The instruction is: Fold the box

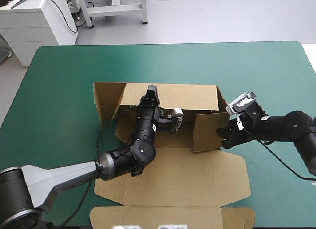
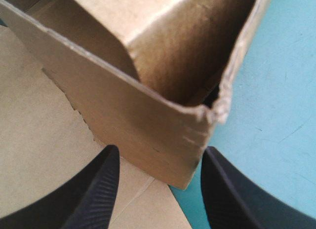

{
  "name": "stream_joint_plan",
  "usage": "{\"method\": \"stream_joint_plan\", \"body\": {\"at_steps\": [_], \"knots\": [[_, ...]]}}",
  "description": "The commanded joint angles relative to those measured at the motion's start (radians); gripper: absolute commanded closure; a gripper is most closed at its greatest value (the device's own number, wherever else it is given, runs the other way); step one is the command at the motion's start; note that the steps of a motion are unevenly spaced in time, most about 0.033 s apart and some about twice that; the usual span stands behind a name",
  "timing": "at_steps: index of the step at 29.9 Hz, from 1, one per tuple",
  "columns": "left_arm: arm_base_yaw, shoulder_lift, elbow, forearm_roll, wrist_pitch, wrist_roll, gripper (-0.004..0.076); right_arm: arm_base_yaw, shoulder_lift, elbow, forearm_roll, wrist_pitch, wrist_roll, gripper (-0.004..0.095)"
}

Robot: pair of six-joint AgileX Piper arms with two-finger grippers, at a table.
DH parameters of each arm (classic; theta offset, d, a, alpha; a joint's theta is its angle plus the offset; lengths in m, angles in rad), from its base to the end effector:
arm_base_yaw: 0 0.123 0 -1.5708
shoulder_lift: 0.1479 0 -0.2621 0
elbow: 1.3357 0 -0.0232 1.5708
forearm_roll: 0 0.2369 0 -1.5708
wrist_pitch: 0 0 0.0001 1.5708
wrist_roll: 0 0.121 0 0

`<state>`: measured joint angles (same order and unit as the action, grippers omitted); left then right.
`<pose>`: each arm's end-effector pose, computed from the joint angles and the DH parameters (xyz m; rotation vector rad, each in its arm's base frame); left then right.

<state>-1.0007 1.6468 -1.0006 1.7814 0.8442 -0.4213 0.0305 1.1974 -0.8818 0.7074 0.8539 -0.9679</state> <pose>0.2631 -0.2464 0.2460 1.5498 1.1578 1.0829 0.2371 0.0666 0.2619 -0.7732 2.2747 0.4490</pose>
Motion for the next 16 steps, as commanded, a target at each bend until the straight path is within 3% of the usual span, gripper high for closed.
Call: {"method": "stream_joint_plan", "body": {"at_steps": [1, 4, 8, 16], "knots": [[0.001, -0.027, -0.005, 0.006, 0.042, 0.010, 0.0731, -0.007, -0.010, -0.005, 0.075, -0.035, -0.016, 0.0430], [0.001, -0.027, -0.005, 0.006, 0.042, 0.010, 0.0731, -0.007, -0.017, 0.044, 0.136, -0.056, -0.061, 0.0430], [0.001, -0.027, -0.005, 0.006, 0.042, 0.010, 0.0731, 0.053, -0.042, 0.135, 0.239, -0.202, -0.114, 0.0438], [0.001, -0.029, -0.005, 0.006, 0.042, 0.010, 0.0722, 0.230, -0.048, 0.192, 0.246, -0.508, -0.069, 0.0438]]}}
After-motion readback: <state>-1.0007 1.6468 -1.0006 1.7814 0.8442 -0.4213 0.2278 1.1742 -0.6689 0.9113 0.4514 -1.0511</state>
